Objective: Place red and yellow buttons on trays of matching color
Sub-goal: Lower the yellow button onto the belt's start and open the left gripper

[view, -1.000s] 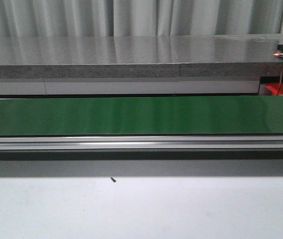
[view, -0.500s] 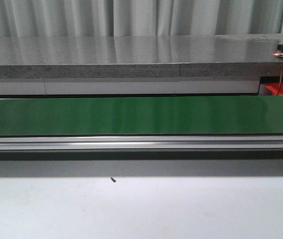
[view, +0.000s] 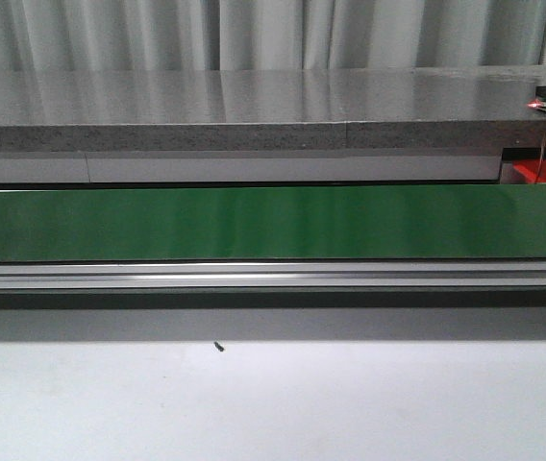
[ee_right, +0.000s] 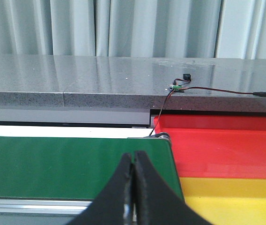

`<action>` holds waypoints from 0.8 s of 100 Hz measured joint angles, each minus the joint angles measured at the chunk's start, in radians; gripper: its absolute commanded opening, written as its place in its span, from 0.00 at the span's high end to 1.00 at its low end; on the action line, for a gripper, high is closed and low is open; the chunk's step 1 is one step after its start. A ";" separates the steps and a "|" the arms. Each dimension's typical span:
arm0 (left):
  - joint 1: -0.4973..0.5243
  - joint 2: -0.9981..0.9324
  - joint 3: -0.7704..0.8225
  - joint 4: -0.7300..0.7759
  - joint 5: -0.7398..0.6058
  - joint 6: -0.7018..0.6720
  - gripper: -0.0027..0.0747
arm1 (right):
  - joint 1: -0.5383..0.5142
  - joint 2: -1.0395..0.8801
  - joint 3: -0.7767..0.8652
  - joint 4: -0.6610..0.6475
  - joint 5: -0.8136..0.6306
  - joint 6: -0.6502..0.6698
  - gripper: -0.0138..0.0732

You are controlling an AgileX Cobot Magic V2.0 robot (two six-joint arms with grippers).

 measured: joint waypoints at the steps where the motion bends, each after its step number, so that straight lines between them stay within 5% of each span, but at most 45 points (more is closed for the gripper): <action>1: 0.000 0.000 0.000 -0.002 0.000 0.000 0.20 | 0.000 0.000 0.000 0.000 0.000 0.000 0.98; 55: -0.039 -0.177 0.000 -0.026 0.042 0.000 0.21 | 0.000 0.000 0.000 0.000 0.000 0.000 0.98; 80: 0.033 -0.273 0.004 0.005 0.106 0.000 0.21 | 0.000 0.000 0.000 0.000 0.000 0.000 0.98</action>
